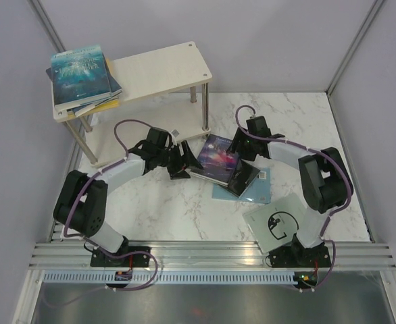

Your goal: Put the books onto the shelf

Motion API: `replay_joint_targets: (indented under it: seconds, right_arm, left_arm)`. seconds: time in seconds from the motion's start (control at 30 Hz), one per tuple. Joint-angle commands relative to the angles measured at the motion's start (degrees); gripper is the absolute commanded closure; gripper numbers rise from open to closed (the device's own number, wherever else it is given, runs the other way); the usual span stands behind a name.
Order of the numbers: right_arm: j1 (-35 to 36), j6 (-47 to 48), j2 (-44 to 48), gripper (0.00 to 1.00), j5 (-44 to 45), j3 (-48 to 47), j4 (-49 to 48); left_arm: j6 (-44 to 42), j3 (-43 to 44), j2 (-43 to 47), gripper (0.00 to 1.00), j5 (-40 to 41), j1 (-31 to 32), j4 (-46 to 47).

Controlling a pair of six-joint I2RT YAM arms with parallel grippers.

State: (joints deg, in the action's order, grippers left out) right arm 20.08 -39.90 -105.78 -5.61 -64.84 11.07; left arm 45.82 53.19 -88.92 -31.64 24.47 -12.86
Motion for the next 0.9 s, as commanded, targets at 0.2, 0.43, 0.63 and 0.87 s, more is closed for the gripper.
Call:
replay_joint_targets:
  seconds: [0.2,0.43,0.63,0.87]
  right_arm:
    - [3.04,3.69,0.31,0.35,-4.24,11.04,16.88]
    - [2.95,4.91,1.27,0.36,-2.48,11.23,18.99]
    - [2.6,6.24,1.19,0.35,-0.19,12.02,20.31]
    - [2.51,6.15,1.1,0.35,0.07,10.44,21.71]
  left_arm:
    - [1.29,0.06,-8.98,0.23,2.37,1.02,11.72]
    - [-4.23,4.02,-4.52,0.25,8.5,1.02,4.62]
    - [-13.37,7.1,3.5,0.24,22.23,0.93,-3.4]
    - [-13.22,8.77,-5.2,0.22,27.33,1.11,-1.03]
